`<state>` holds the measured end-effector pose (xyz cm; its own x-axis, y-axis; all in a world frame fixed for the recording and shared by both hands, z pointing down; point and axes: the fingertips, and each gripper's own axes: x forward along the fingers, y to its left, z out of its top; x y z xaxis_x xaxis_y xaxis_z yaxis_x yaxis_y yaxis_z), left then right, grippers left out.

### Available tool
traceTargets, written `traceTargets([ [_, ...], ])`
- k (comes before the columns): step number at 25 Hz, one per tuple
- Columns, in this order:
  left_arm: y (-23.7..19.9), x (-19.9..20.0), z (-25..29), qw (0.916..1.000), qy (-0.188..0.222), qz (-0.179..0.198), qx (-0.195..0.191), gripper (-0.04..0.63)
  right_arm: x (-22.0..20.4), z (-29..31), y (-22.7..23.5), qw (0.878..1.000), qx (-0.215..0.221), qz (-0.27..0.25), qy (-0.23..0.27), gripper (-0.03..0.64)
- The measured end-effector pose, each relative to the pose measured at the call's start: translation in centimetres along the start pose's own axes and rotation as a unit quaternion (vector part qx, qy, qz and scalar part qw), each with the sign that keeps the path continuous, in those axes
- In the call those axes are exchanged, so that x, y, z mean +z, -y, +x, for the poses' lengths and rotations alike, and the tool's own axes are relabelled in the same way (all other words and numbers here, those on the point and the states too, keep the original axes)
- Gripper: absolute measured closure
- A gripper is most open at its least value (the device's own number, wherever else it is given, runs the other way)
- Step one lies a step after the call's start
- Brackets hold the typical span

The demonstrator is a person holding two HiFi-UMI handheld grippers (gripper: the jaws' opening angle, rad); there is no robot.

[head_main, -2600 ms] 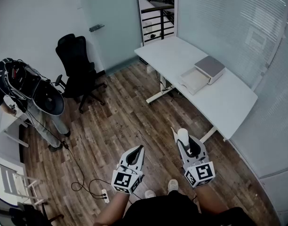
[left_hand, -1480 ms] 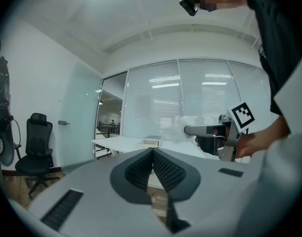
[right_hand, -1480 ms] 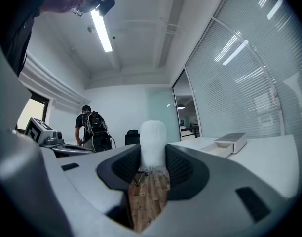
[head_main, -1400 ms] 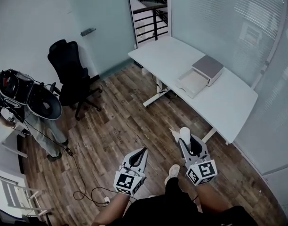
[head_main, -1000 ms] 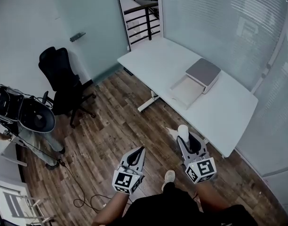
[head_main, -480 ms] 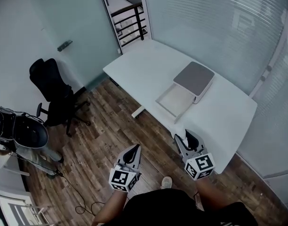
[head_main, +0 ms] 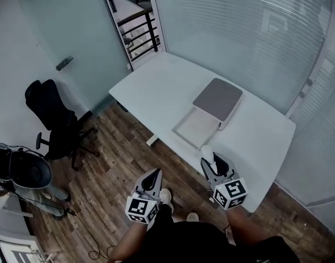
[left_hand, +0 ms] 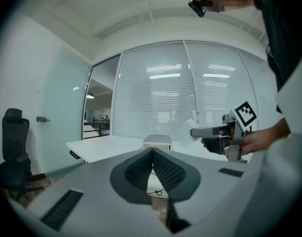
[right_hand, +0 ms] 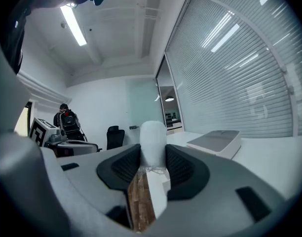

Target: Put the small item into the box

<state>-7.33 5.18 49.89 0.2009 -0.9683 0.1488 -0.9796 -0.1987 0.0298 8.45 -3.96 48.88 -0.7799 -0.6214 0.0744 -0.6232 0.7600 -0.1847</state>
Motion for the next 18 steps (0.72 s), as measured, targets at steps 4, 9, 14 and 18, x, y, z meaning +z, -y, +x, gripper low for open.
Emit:
traceTargets([
  [4, -1.6, -0.8, 3.2, 0.9999, -0.005, -0.01, -0.012, 0.584, -0.1, 2.5, 1.4, 1.0, -0.011, -0.013, -0.004, 0.456],
  [9, -3.3, 1.1, 7.1, 0.9986, 0.01, -0.007, -0.051, 0.584, 1.3, 5.1, 2.9, 0.998, -0.045, -0.028, 0.018, 0.456],
  [14, -5.6, 1.7, 11.2, 0.9961, 0.006, 0.004, -0.088, 0.584, 1.3, 8.2, 4.7, 0.996, -0.079, -0.039, -0.001, 0.456],
  [18, -7.4, 1.7, 13.7, 0.9935, 0.004, 0.0, -0.114, 0.584, 1.5, 10.1, 6.6, 0.992, -0.122, -0.043, -0.011, 0.457],
])
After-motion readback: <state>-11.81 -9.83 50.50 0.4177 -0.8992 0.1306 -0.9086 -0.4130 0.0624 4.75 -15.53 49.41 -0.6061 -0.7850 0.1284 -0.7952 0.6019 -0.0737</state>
